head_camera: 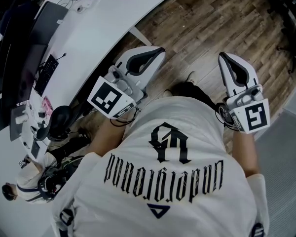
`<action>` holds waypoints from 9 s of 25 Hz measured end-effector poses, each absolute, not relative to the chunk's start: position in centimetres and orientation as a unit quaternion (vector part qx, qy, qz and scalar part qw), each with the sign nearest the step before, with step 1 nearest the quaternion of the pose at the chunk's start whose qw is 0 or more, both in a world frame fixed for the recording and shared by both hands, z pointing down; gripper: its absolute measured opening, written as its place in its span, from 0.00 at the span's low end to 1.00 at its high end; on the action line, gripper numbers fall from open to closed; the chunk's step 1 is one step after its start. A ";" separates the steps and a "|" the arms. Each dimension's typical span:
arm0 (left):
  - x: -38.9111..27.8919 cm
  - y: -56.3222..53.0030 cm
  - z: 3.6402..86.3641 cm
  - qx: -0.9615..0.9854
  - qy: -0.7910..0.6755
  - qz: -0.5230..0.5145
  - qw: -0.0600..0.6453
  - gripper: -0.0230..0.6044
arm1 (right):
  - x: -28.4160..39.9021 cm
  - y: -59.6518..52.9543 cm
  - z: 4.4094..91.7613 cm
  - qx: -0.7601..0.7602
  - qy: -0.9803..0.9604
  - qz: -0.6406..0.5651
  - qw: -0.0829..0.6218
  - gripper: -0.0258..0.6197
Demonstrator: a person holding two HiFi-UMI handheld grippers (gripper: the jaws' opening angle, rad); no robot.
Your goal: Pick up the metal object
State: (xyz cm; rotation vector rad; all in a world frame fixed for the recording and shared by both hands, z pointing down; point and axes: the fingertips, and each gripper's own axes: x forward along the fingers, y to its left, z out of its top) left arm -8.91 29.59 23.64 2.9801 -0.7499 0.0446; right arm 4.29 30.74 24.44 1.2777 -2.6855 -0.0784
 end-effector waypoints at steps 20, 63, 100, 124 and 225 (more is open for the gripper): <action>4.5 19.9 24.0 0.963 -0.265 0.027 0.037 0.06 | 17.6 20.5 24.3 0.402 -0.912 -0.024 0.081 0.06; -8.1 -6.7 23.1 0.969 -0.243 0.013 0.035 0.06 | 5.4 -6.5 23.1 0.424 -0.900 -0.028 0.097 0.06; -6.8 -24.0 27.5 0.939 -0.330 0.032 0.091 0.06 | 4.7 -26.8 29.1 0.317 -0.939 0.060 0.118 0.07; -2.1 -36.9 40.4 0.923 -0.322 0.103 0.185 0.06 | 8.1 -40.5 45.3 0.295 -0.894 0.310 0.132 0.20; -13.1 -19.9 23.8 0.933 -0.358 0.006 0.029 0.06 | -1.5 -23.6 20.4 0.289 -0.957 0.034 -0.013 0.06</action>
